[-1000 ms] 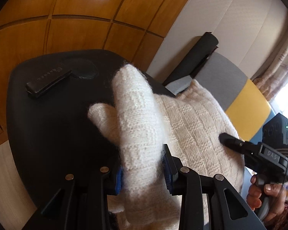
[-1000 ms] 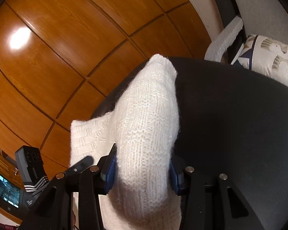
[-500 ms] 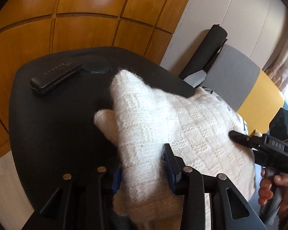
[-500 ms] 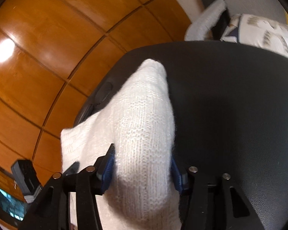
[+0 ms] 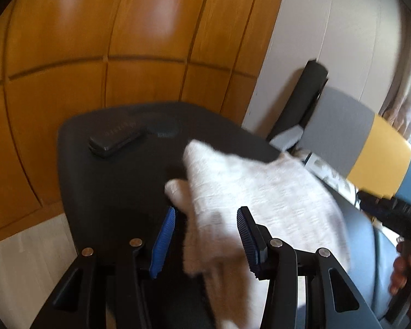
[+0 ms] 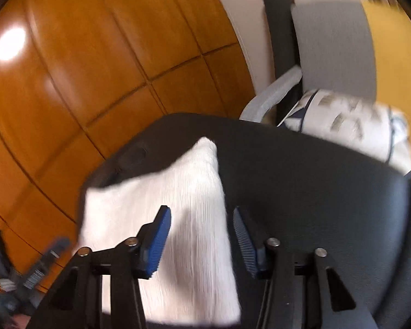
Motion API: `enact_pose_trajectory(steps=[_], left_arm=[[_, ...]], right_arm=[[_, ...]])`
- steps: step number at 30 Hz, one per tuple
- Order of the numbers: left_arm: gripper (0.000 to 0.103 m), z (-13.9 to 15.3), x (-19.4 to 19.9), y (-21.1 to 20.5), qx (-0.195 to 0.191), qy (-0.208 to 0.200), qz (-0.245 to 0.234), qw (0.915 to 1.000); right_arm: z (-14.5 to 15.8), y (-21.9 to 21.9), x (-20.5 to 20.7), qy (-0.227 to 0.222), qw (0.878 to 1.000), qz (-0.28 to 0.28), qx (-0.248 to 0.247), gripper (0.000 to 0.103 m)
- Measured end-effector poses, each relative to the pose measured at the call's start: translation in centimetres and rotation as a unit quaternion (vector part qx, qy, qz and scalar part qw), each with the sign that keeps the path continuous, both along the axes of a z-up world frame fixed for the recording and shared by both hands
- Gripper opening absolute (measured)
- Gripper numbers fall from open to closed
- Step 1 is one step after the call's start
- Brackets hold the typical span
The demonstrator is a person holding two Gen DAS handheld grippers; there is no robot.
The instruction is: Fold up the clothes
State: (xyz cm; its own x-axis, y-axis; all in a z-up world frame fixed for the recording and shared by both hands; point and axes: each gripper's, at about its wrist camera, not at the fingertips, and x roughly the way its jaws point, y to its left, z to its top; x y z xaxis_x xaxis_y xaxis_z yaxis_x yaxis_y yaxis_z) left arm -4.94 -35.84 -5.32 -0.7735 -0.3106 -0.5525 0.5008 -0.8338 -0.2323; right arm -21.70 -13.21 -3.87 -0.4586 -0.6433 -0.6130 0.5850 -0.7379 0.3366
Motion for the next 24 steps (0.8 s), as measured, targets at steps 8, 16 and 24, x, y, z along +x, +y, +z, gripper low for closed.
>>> enact_pose_trajectory(steps=[8, 16, 24], left_arm=[[0.048, -2.0, -1.9, 5.6, -0.056, -0.052, -0.038, 0.9964], [0.049, -5.3, -1.0, 5.2, -0.02, -0.09, -0.032, 0.9952], [0.05, -3.8, 2.1, 7.1, -0.021, -0.084, -0.022, 0.996]], right_arm=[[-2.9, -2.3, 3.4, -0.014, 0.998, 0.033, 0.043, 0.043], [-7.1, -2.9, 6.0, 0.012, 0.991, 0.044, 0.123, 0.041], [-5.7, -1.5, 9.6, 0.008, 0.991, 0.005, 0.132, 0.043]])
